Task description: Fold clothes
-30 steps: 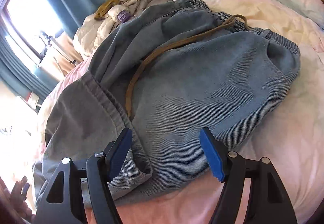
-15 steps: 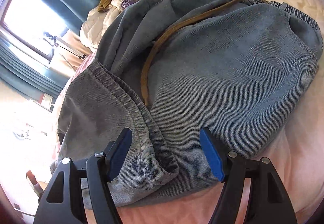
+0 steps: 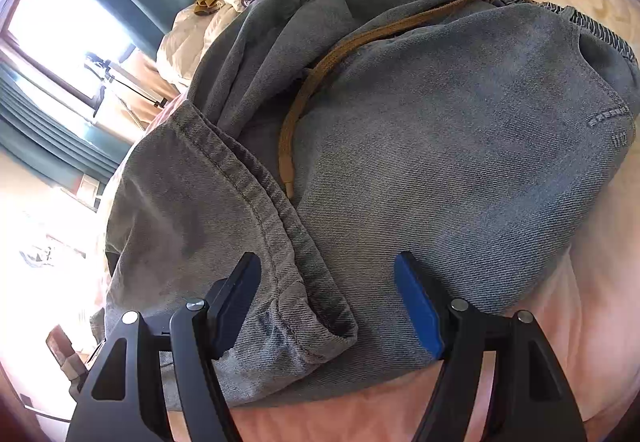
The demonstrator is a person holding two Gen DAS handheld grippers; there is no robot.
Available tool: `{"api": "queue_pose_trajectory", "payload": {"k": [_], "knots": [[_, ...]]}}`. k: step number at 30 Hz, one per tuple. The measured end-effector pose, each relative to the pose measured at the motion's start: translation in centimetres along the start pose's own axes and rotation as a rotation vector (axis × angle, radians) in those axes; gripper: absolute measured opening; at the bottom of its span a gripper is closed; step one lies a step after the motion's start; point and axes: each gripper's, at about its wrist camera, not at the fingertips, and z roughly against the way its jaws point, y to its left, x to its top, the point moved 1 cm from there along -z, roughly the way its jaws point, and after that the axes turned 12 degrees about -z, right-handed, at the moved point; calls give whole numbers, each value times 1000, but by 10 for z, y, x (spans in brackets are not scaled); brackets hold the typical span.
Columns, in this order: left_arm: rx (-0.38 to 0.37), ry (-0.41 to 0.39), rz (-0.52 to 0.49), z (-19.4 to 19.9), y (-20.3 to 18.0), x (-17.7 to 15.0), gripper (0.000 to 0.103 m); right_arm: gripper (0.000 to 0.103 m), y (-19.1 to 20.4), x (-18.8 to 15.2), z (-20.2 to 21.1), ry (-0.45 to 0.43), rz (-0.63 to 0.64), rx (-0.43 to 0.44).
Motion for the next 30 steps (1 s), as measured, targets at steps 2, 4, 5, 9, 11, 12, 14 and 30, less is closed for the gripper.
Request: {"api": "queue_pose_trajectory", "payload": {"k": [2,4,5,9,11,12,14,30], "knots": [[8,-23,34,10,6,1,3,70,0,0,1,-2,0,-1],[15,-50,75,22,14,2,3,70,0,0,3,-4,-5,1],[17,-62,99,27,18,3,3,70,-1,0,4,-3,-9,2],[18,-106,210,44,38,4,3,70,-2,2,6,0,-22,12],[46,-97,191,39,35,5,3,70,-1,2,6,2,-23,12],[68,-82,166,33,31,5,3,70,-1,2,6,2,-22,12],[90,-44,125,19,22,5,3,70,1,2,6,4,-21,11],[-201,-33,575,61,76,-46,24,70,-24,28,42,-34,-179,86]]}}
